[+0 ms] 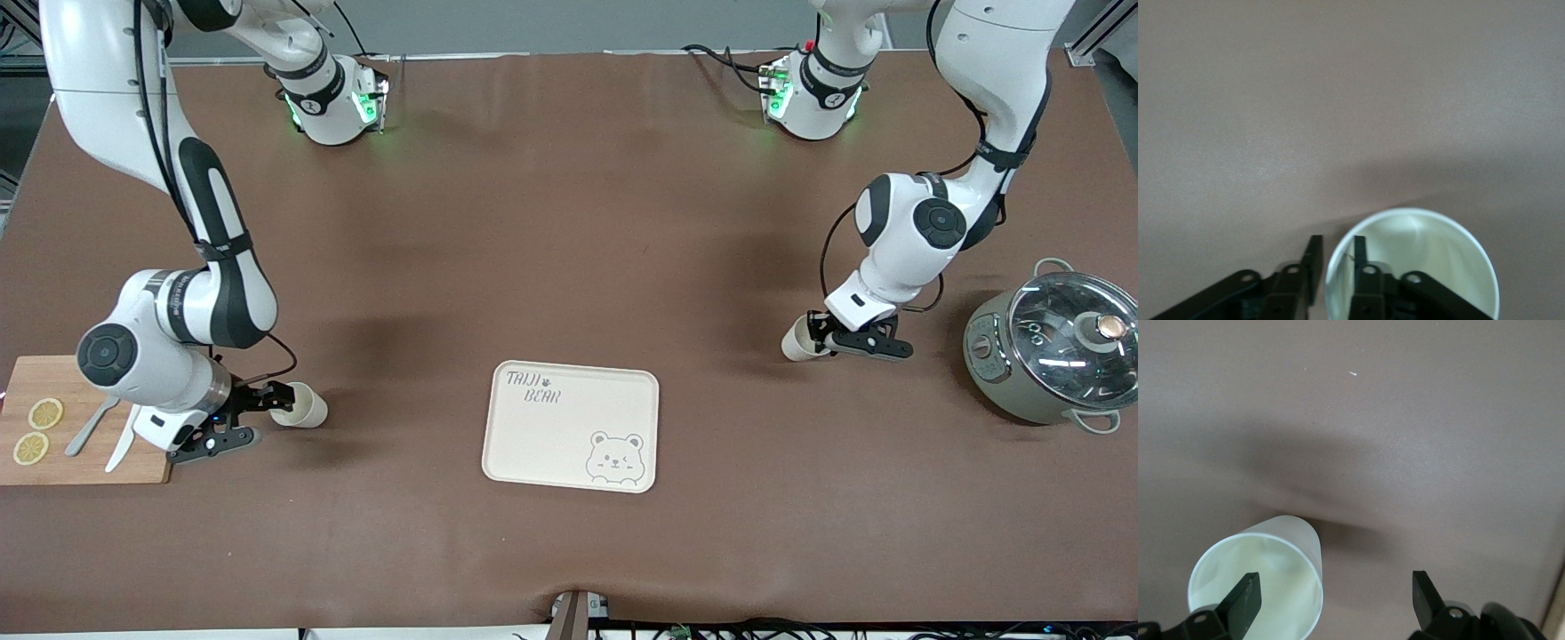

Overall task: Place white IKEA cup upright on tray with both arms
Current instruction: 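Lower both grippers around the white cups and close them, then carry the cup with the left gripper onto the tray and lower it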

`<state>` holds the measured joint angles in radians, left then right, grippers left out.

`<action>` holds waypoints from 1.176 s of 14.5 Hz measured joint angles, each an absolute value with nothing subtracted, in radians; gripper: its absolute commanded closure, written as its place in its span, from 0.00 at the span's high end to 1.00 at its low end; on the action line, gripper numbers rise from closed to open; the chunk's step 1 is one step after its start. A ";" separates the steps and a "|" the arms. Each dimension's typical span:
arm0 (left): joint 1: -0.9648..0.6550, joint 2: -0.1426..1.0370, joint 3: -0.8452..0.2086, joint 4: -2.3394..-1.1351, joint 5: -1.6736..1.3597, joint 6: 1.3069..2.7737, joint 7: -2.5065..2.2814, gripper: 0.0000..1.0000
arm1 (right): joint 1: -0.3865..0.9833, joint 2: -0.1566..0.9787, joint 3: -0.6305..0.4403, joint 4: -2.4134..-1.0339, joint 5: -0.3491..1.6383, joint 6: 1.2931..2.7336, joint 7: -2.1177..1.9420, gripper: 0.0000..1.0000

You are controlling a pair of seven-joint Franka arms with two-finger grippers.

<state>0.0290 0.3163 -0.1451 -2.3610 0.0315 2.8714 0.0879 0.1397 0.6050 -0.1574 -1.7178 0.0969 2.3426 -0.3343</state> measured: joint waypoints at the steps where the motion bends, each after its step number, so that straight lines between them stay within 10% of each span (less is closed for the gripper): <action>1: 0.029 0.316 -0.145 -2.360 0.031 2.873 0.088 0.00 | 0.140 0.609 -0.154 -1.726 0.097 2.353 -0.335 1.00; 14: -0.195 0.396 -0.157 -1.954 0.031 2.539 -0.251 0.00 | 0.143 0.633 -0.142 -1.739 0.097 2.384 -0.337 1.00; 17: -0.291 0.479 -0.158 -1.819 0.031 2.473 -0.394 0.00 | 0.143 0.635 -0.142 -1.741 0.097 2.389 -0.340 0.66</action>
